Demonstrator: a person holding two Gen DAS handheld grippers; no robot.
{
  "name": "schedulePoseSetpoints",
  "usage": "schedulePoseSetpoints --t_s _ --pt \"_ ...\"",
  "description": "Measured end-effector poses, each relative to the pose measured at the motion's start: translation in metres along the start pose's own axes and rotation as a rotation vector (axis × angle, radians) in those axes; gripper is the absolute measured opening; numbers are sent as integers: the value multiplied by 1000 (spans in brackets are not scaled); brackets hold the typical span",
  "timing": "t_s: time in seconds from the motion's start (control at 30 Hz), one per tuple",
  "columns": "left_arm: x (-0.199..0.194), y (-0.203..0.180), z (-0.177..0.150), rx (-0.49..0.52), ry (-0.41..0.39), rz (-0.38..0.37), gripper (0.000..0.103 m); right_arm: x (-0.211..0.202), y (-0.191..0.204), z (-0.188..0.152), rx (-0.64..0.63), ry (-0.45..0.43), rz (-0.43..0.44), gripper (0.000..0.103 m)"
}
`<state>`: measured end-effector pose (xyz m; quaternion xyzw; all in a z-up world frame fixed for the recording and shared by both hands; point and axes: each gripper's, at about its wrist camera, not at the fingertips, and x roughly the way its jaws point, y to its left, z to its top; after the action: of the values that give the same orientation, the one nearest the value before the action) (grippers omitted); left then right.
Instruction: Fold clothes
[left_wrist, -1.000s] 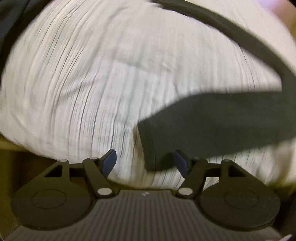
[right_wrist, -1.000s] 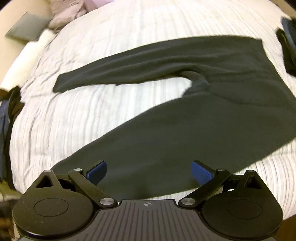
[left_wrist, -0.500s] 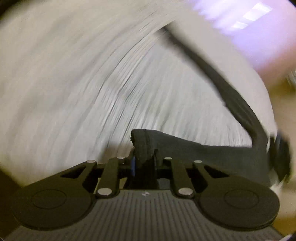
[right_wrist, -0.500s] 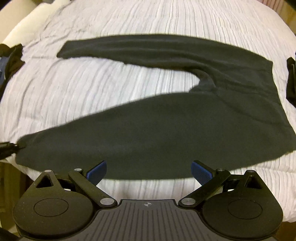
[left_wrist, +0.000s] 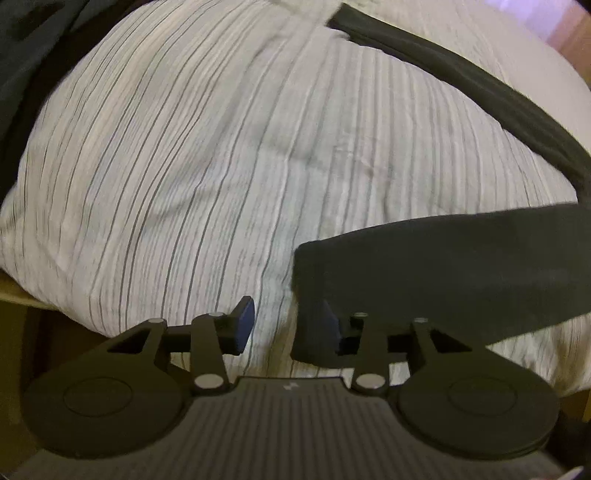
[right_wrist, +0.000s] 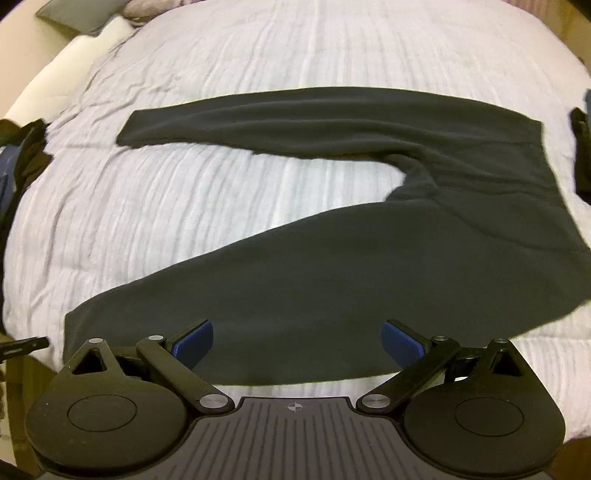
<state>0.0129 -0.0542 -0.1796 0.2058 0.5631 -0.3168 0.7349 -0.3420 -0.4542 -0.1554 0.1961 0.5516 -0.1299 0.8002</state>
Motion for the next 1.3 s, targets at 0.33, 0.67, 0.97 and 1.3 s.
schedulePoseSetpoints --t_s 0.33,0.67,0.97,1.3 --pt "-21 -76 24 491 -69 104 57 5 -39 -2 -109 168 -166 100" --pt "-17 -115 29 612 -75 87 68 -8 -60 -14 -81 131 -245 100" --pt "-18 -123 30 665 -68 93 74 -12 -56 -16 -131 115 -255 100" --pt "-19 -104 79 671 -106 95 74 -21 -62 -2 -110 49 -172 100"
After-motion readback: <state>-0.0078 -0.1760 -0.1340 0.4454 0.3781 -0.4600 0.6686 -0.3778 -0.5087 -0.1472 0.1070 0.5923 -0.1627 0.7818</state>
